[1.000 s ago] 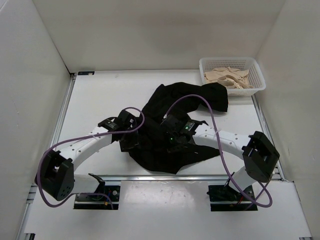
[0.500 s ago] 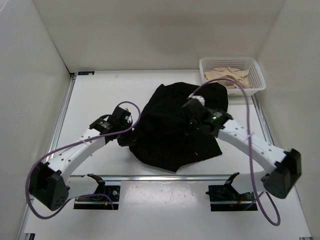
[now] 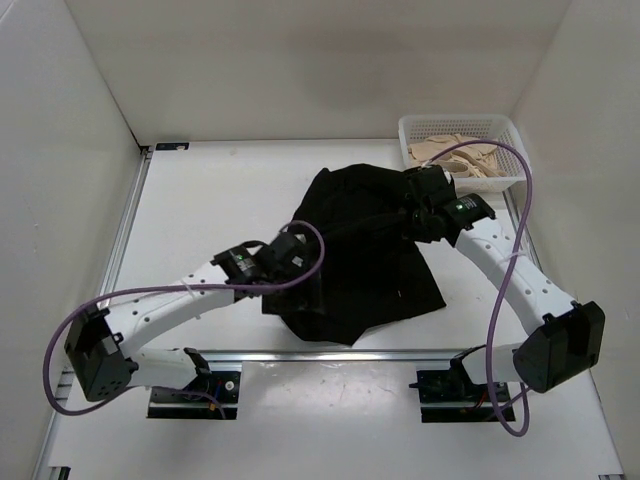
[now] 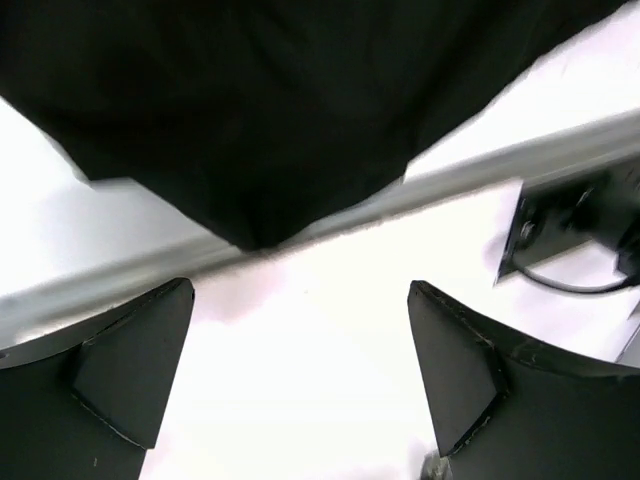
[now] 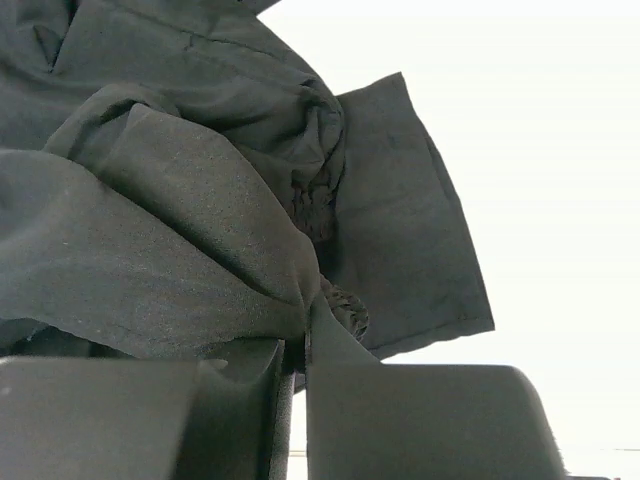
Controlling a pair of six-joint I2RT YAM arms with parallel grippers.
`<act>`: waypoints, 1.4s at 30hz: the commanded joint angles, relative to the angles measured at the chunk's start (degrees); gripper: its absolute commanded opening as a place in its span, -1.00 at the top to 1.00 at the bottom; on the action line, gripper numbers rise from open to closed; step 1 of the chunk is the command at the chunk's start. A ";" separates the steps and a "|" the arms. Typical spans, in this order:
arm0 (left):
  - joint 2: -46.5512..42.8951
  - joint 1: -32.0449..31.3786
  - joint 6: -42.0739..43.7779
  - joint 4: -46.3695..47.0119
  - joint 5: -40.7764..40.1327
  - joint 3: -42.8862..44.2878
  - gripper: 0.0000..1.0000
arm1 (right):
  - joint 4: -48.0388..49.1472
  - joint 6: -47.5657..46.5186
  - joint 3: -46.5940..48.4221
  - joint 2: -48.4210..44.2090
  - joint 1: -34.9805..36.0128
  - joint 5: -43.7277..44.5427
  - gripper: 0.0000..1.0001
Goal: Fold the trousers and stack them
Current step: Flatten the trousers out
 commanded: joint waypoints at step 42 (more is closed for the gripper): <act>16.76 41.65 22.15 -12.13 -12.58 74.51 0.79 | -3.81 -8.91 68.53 21.48 -26.30 -30.38 1.00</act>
